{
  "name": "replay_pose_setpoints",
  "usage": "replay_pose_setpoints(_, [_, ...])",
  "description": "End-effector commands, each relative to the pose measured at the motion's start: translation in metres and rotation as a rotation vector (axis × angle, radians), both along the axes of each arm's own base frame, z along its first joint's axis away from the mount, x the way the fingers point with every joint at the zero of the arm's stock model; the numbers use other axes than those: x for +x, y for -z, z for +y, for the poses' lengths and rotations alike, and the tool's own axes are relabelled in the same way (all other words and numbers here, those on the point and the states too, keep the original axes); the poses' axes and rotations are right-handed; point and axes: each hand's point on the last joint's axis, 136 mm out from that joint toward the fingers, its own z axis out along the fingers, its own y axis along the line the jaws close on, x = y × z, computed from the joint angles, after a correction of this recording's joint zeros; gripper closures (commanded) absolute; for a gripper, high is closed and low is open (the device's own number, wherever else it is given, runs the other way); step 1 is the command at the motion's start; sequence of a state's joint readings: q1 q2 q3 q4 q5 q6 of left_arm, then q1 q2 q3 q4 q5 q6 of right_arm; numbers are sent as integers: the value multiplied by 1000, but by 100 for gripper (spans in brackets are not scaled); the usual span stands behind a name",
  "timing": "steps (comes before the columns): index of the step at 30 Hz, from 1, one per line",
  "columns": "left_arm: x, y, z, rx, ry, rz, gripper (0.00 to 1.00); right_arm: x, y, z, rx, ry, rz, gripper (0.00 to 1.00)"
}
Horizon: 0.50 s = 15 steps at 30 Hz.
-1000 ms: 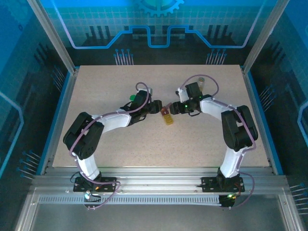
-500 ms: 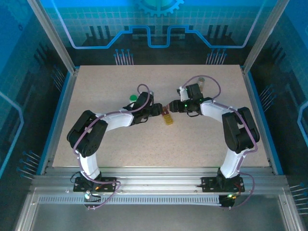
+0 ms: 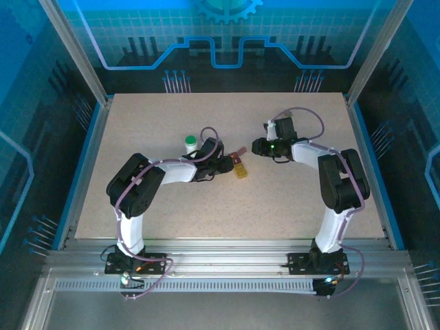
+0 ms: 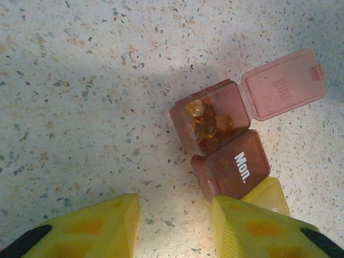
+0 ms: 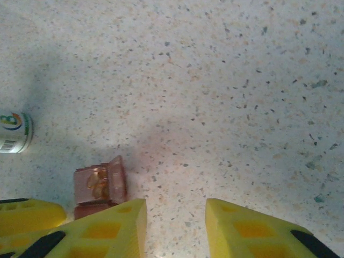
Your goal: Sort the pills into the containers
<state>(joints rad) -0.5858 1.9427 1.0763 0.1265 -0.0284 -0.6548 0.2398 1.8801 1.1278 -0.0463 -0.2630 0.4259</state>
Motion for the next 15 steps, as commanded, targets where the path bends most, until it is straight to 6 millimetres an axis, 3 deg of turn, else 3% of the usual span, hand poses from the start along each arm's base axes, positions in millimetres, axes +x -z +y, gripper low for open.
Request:
replay_pose_setpoints(1, [3, 7, -8, -3, 11, 20, 60, 12, 3, -4, 32, 31, 7, 66])
replay_pose_setpoints(6, [5, 9, -12, -17, 13, 24, 61, 12, 11, -2, 64, 19, 23, 66])
replay_pose_setpoints(15, [10, -16, -19, -94, 0, -20, 61, 11, 10, 2, 106, 1, 23, 67])
